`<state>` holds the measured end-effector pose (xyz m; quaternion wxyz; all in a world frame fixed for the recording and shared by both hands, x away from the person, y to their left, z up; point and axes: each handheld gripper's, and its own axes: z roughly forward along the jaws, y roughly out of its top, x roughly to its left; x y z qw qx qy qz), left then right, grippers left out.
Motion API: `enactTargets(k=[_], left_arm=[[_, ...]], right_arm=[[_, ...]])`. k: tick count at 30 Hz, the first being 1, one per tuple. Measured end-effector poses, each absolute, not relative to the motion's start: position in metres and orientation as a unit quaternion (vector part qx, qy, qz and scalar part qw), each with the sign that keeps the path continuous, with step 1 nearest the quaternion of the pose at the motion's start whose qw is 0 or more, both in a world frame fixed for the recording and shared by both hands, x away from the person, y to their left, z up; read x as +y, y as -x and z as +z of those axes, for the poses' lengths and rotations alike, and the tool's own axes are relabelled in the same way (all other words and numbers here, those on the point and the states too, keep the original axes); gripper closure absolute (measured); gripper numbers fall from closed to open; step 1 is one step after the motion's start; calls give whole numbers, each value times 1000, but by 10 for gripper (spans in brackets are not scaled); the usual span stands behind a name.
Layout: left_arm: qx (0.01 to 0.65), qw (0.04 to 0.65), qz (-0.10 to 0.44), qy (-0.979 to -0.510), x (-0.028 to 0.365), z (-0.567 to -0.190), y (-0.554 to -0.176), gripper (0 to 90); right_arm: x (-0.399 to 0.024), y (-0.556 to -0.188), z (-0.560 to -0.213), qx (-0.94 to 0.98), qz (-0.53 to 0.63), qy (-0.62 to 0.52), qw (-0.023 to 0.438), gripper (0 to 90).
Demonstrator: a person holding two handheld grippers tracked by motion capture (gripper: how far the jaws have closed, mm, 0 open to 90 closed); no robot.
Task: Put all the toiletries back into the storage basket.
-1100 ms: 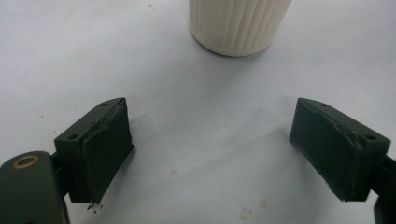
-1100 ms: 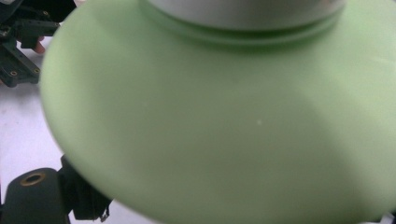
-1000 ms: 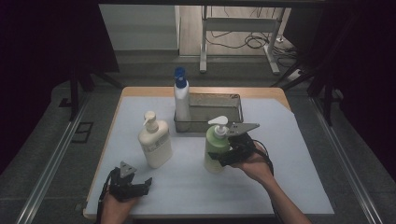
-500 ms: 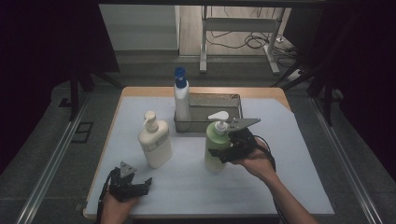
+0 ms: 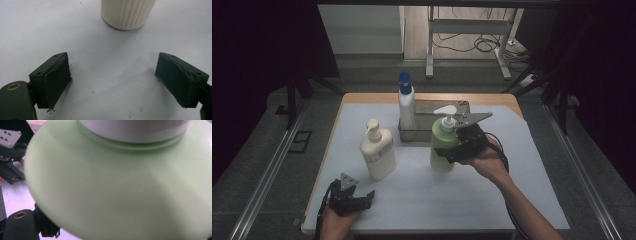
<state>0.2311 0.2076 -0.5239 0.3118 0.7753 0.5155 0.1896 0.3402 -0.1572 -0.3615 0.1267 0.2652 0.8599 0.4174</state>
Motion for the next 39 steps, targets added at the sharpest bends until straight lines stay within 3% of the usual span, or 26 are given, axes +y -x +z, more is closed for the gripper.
enactTargets(k=[24,39], left_arm=[[517,314,190,-773,207,-524,-231,121],[516,313,189,-774,208,-524,-232,121]], right_arm=[[-141,-383,-320,843,422,-289,165,122],[-123,-414,-315,835,422,-303,183,122]])
